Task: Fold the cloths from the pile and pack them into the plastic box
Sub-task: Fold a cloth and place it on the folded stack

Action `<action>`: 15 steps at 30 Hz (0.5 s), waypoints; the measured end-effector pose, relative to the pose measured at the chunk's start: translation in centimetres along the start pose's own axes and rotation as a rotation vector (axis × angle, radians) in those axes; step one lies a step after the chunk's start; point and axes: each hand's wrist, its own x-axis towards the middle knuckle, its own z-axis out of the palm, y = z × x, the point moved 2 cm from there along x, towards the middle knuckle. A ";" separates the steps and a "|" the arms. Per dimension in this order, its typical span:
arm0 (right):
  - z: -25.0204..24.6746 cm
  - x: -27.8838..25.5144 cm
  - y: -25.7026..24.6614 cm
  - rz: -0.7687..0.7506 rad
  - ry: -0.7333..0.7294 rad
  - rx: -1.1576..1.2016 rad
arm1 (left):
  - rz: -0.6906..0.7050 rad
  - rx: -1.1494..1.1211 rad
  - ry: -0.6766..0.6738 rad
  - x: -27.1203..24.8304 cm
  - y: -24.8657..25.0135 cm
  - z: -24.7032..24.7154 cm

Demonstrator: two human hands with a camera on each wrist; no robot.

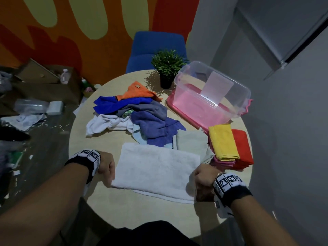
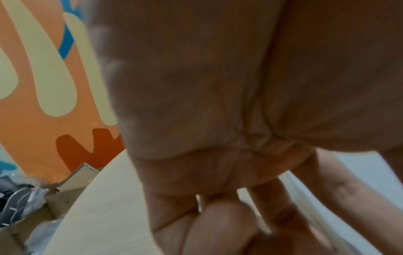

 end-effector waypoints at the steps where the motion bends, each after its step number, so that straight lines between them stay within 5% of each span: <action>1: -0.3 0.5 0.5 0.004 0.107 -0.015 | 0.016 -0.004 0.025 0.2 0.0 -0.1; 5: -0.9 2.2 0.7 0.064 0.440 0.165 | 0.090 -0.062 0.233 1.6 1.3 -1.0; 10: 0.0 3.5 -0.7 0.173 0.370 -0.008 | 0.188 -0.080 0.530 2.6 6.5 -1.5; 15: -0.1 2.9 -1.2 0.035 0.546 -0.069 | 0.355 -0.180 0.678 2.3 11.2 -0.4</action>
